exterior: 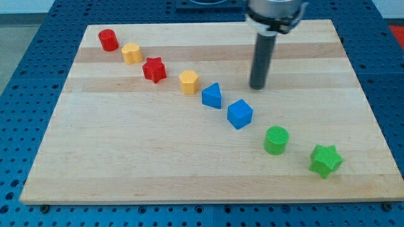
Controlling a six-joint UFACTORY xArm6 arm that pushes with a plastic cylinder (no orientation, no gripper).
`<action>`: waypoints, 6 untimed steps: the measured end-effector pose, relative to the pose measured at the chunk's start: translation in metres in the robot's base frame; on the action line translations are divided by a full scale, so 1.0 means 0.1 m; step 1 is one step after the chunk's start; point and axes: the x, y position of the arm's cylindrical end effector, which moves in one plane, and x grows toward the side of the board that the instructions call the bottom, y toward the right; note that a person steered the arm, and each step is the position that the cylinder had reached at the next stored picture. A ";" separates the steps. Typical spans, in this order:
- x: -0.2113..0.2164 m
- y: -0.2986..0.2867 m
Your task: Push the blue triangle to the top right side of the blue cube
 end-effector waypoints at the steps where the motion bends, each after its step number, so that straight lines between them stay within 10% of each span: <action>1: 0.00 -0.60; 4: 0.59 -1.84; 6: 0.46 -1.01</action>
